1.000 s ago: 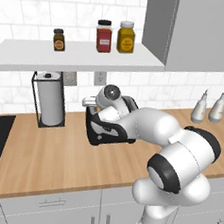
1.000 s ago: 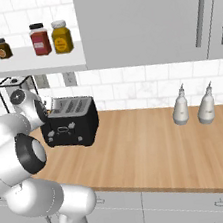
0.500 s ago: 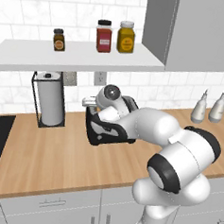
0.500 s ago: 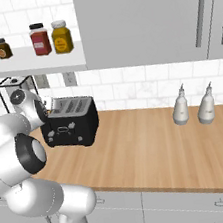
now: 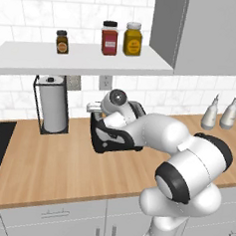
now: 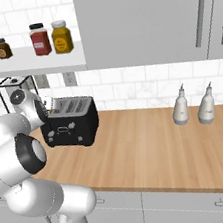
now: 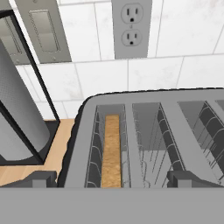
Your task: Start the toaster. Once the lever pops up, take the bread to the plate on the dining counter.
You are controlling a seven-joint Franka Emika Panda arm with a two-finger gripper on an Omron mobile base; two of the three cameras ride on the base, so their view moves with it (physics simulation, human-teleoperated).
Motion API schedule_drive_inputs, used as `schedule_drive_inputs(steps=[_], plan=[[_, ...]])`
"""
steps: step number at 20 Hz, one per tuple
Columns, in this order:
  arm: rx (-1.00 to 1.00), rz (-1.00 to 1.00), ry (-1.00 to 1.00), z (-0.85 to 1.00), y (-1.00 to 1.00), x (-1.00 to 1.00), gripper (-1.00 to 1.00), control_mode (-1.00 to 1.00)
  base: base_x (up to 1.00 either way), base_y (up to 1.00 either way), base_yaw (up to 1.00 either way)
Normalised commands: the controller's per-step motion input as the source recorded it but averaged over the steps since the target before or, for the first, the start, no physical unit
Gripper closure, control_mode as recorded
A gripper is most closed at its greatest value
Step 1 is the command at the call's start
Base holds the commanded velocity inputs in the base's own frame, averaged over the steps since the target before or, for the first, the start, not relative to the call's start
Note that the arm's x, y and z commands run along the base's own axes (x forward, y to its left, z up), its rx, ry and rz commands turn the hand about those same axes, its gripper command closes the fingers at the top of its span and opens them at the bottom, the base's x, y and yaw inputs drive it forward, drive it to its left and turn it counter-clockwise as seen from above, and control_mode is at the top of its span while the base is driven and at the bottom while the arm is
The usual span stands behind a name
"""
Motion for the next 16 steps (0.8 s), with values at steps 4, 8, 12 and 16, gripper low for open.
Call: schedule_drive_inputs(steps=[4,8,12,16], plan=[[0.0,0.0,0.0,0.0,0.0,0.0,-1.0,-1.0,0.0,0.0,0.0],[0.0,0.0,0.0,0.0,0.0,0.0,-1.0,-1.0,0.0,0.0,0.0],[0.0,0.0,0.0,0.0,0.0,0.0,-1.0,-1.0,0.0,0.0,0.0],[0.0,0.0,0.0,0.0,0.0,0.0,-1.0,-1.0,0.0,0.0,0.0]])
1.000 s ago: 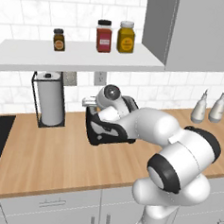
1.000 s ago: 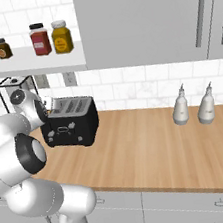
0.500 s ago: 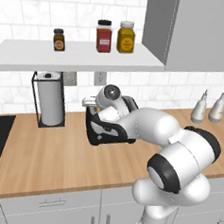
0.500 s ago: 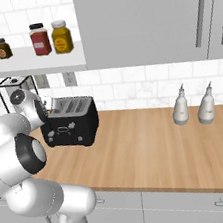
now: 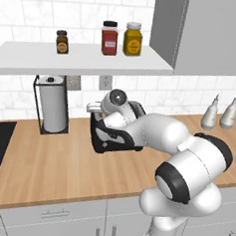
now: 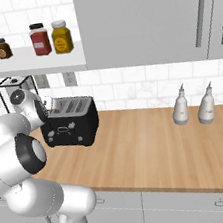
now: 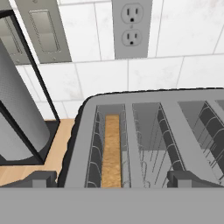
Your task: Start the toaster. Once the lever pops up, take the bread to the plate on the dining counter.
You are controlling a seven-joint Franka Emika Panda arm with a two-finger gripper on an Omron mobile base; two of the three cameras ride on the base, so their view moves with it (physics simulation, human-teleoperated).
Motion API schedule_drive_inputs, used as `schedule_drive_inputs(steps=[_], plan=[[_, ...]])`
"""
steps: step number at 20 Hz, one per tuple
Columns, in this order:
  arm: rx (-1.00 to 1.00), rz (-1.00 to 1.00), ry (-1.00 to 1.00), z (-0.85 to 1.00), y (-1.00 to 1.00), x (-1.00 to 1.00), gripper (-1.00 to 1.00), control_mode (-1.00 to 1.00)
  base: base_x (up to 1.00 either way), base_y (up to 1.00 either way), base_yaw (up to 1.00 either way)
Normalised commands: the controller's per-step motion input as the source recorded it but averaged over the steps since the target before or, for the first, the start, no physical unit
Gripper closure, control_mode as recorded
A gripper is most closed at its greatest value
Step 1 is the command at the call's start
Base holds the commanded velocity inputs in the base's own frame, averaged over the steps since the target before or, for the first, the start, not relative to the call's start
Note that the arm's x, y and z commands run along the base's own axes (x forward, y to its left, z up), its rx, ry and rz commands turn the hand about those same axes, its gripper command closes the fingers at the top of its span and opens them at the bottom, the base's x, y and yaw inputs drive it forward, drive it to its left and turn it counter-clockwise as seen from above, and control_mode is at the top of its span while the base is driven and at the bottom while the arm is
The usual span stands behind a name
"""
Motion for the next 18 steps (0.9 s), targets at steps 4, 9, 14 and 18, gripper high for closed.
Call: schedule_drive_inputs(steps=[4,9,14,18], plan=[[0.0,0.0,0.0,0.0,0.0,0.0,-1.0,-1.0,0.0,0.0,0.0],[0.0,0.0,0.0,0.0,0.0,0.0,-1.0,-1.0,0.0,0.0,0.0],[0.0,0.0,0.0,0.0,0.0,0.0,-1.0,-1.0,0.0,0.0,0.0],[0.0,0.0,0.0,0.0,0.0,0.0,-1.0,-1.0,0.0,0.0,0.0]])
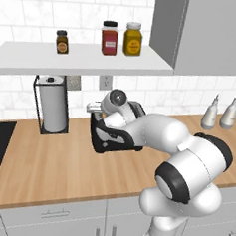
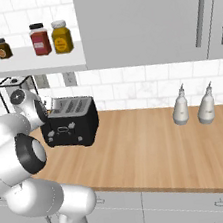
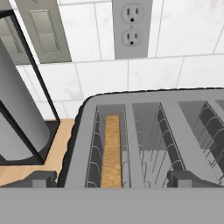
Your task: Start the toaster. Once the lever pops up, take the bread to the plate on the dining counter.
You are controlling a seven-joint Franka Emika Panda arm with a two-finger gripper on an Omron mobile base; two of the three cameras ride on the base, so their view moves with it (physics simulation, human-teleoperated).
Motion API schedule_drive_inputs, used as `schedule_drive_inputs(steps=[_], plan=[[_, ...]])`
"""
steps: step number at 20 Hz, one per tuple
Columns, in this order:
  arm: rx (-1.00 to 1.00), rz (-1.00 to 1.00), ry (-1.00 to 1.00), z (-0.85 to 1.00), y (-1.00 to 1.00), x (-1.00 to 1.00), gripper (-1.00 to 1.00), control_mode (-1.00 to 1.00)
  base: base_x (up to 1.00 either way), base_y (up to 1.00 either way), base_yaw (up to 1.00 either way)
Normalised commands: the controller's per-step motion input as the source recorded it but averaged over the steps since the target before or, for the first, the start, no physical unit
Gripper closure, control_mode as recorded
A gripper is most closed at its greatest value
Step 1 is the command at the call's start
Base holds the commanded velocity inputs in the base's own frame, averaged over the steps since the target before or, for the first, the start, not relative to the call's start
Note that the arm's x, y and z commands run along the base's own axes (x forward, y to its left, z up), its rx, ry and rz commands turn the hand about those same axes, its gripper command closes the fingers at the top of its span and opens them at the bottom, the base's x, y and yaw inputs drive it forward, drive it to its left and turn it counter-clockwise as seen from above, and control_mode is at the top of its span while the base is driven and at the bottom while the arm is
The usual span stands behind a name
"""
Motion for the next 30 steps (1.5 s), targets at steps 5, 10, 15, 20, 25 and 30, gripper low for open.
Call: schedule_drive_inputs(steps=[5,10,15,20,25,30], plan=[[0.0,0.0,0.0,0.0,0.0,0.0,-1.0,-1.0,0.0,0.0,0.0],[0.0,0.0,0.0,0.0,0.0,0.0,-1.0,-1.0,0.0,0.0,0.0],[0.0,0.0,0.0,0.0,0.0,0.0,-1.0,-1.0,0.0,0.0,0.0],[0.0,0.0,0.0,0.0,0.0,0.0,-1.0,-1.0,0.0,0.0,0.0],[0.0,0.0,0.0,0.0,0.0,0.0,-1.0,-1.0,0.0,0.0,0.0],[0.0,0.0,0.0,0.0,0.0,0.0,-1.0,-1.0,0.0,0.0,0.0]])
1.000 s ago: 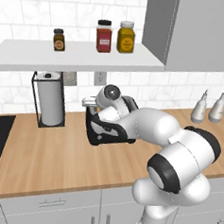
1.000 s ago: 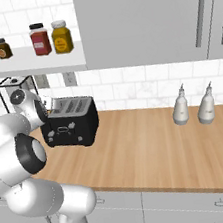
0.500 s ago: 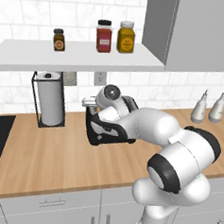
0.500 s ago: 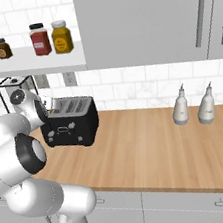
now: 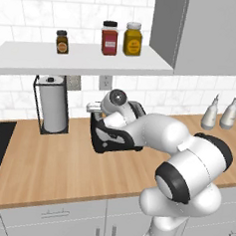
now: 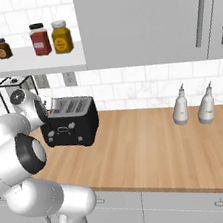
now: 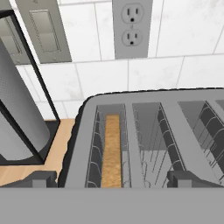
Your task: Start the toaster. Once the lever pops up, take the bread to the plate on the dining counter.
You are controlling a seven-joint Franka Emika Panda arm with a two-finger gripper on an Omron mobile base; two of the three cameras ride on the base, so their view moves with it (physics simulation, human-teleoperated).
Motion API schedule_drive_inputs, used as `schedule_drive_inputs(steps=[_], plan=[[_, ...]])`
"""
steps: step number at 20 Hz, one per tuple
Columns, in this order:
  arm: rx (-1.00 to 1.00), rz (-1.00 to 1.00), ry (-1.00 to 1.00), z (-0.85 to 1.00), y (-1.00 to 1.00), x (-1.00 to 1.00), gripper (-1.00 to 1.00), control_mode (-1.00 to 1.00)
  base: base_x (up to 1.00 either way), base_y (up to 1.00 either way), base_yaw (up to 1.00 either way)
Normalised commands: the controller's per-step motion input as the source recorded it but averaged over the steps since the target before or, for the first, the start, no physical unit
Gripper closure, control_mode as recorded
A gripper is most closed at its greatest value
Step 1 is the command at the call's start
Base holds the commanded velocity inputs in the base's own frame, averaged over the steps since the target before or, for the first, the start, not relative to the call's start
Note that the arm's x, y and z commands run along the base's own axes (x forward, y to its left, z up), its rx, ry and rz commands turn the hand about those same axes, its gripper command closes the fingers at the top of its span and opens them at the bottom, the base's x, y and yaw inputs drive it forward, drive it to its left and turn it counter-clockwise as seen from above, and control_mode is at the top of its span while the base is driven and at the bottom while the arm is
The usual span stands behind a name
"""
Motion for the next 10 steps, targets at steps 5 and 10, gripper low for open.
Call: schedule_drive_inputs(steps=[5,10], plan=[[0.0,0.0,0.0,0.0,0.0,0.0,-1.0,-1.0,0.0,0.0,0.0],[0.0,0.0,0.0,0.0,0.0,0.0,-1.0,-1.0,0.0,0.0,0.0]])
